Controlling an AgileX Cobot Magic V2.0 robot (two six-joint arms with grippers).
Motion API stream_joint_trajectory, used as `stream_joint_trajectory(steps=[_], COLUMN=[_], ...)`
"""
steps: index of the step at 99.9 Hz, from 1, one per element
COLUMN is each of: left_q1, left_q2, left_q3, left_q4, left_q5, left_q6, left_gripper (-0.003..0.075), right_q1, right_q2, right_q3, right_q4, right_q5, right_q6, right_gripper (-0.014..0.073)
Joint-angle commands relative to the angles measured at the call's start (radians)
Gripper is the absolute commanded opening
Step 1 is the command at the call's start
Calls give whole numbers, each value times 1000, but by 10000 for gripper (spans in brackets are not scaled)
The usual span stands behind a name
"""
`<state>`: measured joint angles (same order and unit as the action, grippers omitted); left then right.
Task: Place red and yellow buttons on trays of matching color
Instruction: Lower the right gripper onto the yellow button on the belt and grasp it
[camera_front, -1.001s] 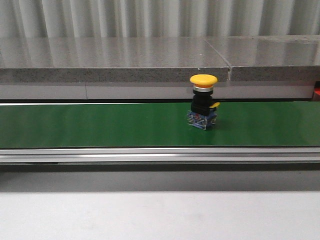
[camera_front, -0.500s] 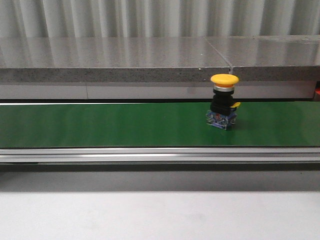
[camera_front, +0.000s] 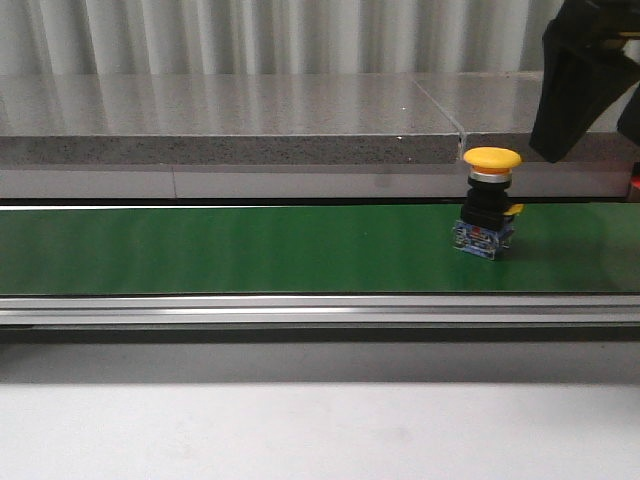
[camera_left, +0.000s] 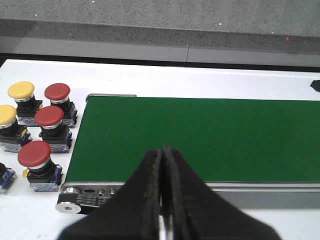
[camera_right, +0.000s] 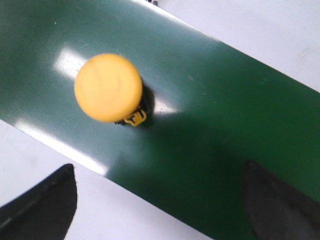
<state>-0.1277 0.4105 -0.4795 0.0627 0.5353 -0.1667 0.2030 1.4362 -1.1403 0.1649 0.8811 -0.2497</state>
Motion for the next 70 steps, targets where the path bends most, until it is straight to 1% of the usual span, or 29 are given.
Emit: stream_joint_trajectory(steps=[1,24,49,54,61,62,63,68,70], left_q1=[-7,-7,-7,-7,-7,-7,-7,-7,-7], left_q2=[5,5,5,5,5,5,5,5,5], left_q3=[-27,-27,-27,-27,-27,-27,-27,-27,-27], left_q4=[0,0,0,0,0,0,0,0,0], left_q5=[-78,-78,-78,-78,-78,-78,-78,-78,-78], left_q6=[0,0,0,0,0,0,0,0,0], left_gripper=[-20,-20,-20,-20,-20,-20,-20,-20,-20], right_q1=[0,0,0,0,0,0,0,0,0], right_q2=[-4,68,122,134,144,145,145,145,145], right_q3=[-24,-24,-26,-26,-26,-26,-26,-26,-26], right_q4=[22,29,29,29,29,29,29,29,29], right_q5=[-61,-136,-163,-165,-165,-163,-163,-163,-162], right_q6=[-10,-10,-10,-10,-9,-9,-9,-8,-7], right_gripper=[655,655,655,643,581,550,550,447,418])
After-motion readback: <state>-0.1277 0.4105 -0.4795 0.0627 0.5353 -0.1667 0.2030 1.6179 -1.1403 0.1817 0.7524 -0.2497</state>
